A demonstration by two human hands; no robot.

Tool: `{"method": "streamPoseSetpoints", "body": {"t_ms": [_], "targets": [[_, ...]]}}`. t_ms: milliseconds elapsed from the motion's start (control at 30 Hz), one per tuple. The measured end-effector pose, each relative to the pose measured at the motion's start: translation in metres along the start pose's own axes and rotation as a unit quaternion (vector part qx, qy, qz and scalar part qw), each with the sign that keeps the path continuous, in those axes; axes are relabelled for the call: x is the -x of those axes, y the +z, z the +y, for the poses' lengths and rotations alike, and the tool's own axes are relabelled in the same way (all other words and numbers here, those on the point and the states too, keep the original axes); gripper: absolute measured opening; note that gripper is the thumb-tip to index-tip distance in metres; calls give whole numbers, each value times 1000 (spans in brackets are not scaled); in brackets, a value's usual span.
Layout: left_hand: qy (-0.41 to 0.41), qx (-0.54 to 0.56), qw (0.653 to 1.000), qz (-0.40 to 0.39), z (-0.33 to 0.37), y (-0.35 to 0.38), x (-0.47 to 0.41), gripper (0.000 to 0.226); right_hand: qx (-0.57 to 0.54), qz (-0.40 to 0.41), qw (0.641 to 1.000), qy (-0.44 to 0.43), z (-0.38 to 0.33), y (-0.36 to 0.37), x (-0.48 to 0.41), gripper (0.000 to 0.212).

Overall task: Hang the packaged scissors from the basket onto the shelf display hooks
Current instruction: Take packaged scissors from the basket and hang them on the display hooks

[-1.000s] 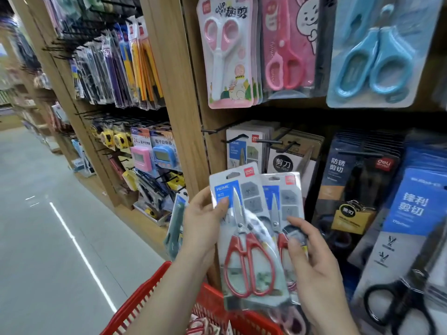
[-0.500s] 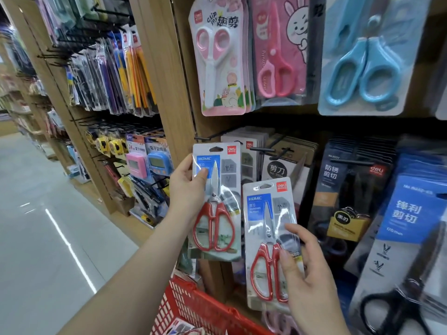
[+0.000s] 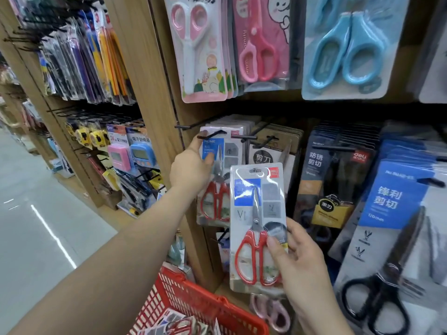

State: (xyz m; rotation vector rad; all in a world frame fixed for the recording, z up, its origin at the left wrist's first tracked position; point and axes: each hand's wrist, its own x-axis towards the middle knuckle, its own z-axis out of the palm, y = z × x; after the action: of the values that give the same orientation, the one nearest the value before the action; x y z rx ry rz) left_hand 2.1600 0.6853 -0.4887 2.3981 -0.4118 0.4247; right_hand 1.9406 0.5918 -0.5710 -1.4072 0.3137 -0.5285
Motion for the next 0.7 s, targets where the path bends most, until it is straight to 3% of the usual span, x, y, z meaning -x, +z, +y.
{"method": "streamPoseSetpoints", "body": {"t_ms": [67, 133, 200, 233, 333, 400, 533, 700], "targets": [[17, 13, 1000, -15, 2, -2, 16, 48, -27, 0, 1000, 11, 1, 1, 0, 28], [-14, 142, 989, -33, 4, -4, 48, 45, -55, 6, 998, 21, 0, 1, -1, 25], [-106, 340, 929, -101, 4, -4, 92, 34, -75, 18, 997, 26, 0, 1, -2, 24], [-142, 391, 898, -142, 4, -4, 116, 29, -79, 24, 996, 24, 0, 1, -2, 24], [-158, 450, 854, -206, 5, -4, 176, 21, -65, 32, 997, 8, 0, 3, -1, 24], [-156, 490, 836, -192, 6, -2, 193, 20, -37, 27, 999, -3, -1, 5, 1, 23], [-161, 498, 849, -66, 0, -14, 184, 17, -41, 17, 999, -2, -4, 9, 6, 19], [-152, 495, 856, 1, -8, -38, 152, 21, -39, 15, 999, 28, -3, 10, 6, 20]]}}
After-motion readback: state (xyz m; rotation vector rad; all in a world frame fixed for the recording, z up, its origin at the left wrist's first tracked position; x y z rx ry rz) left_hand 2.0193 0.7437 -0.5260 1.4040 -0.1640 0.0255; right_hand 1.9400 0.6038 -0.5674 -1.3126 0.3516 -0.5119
